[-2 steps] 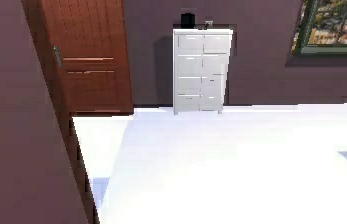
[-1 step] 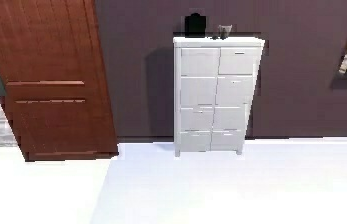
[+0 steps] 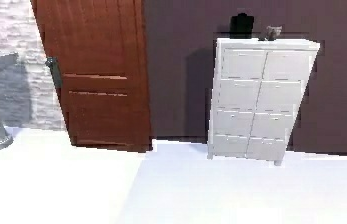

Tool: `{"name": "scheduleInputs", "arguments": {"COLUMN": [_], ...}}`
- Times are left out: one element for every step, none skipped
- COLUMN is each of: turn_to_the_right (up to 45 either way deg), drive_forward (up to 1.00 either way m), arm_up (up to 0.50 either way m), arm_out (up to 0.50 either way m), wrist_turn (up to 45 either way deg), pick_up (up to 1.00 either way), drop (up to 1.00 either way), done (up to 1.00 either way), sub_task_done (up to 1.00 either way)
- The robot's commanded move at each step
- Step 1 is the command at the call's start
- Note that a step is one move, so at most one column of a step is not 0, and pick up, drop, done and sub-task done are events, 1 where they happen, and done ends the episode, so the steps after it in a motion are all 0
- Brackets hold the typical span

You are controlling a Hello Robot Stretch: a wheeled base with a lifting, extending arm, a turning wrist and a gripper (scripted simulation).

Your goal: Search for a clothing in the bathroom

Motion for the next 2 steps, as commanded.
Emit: {"name": "scheduleInputs", "arguments": {"turn_to_the_right": [0.0,-33.0], "drive_forward": [0.2,0.0], "arm_up": [0.0,0.0], "arm_out": [0.0,0.0], "wrist_turn": [0.0,0.0], "pick_up": [0.0,0.0], "drop": [0.0,0.0], "done": [0.0,0.0], "sub_task_done": [0.0,0.0]}}
